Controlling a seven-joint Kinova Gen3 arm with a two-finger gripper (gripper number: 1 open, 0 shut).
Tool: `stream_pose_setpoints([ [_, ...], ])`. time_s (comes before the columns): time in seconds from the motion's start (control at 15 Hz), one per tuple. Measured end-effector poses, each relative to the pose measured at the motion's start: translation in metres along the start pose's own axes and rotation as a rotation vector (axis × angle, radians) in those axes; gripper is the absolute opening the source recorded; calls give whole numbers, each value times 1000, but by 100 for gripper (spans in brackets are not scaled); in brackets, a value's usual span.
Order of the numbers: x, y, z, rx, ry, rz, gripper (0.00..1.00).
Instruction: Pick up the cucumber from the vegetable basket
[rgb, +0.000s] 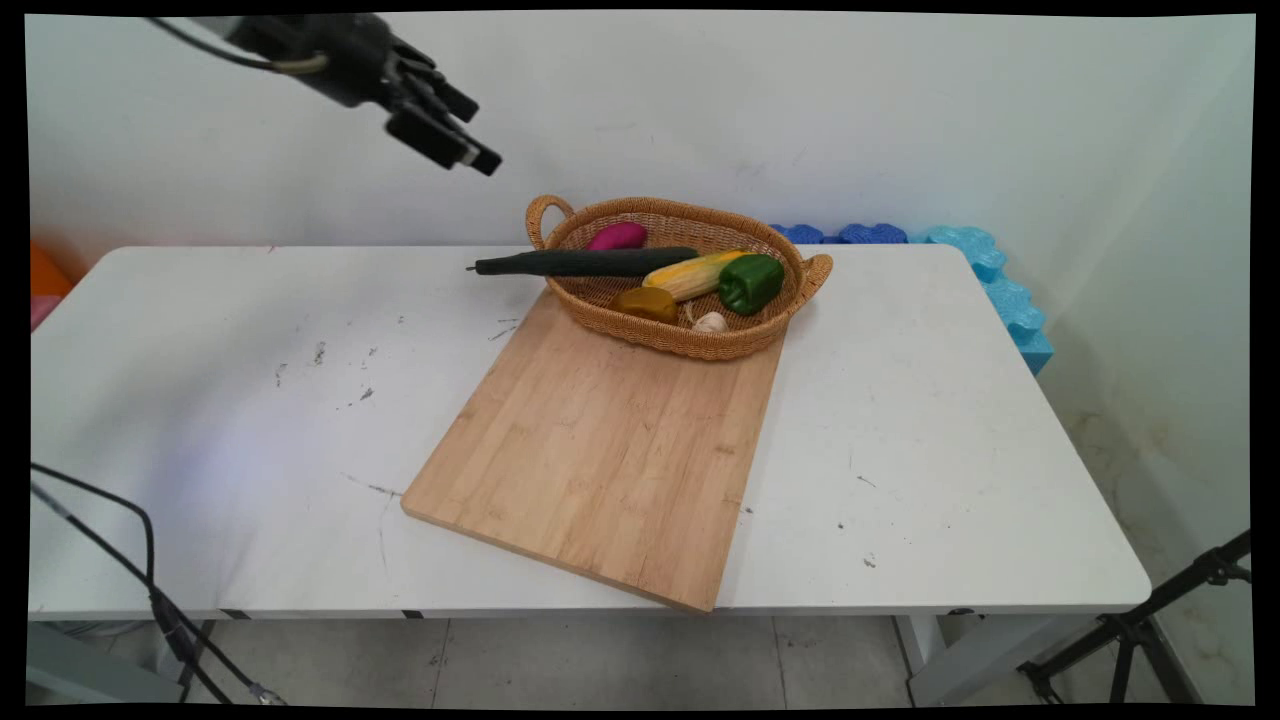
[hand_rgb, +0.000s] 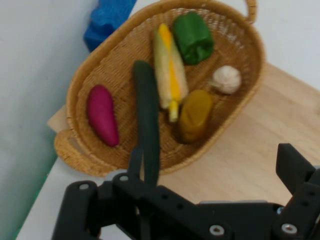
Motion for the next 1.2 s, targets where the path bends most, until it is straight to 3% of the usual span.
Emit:
stream_pose_setpoints([
  [0.53,17,-39,106,59,-140,-80,100],
  [0.87,15,-48,169,53,-210,-125,100],
  [1.2,12,-50,204,39,-249,-132,100],
])
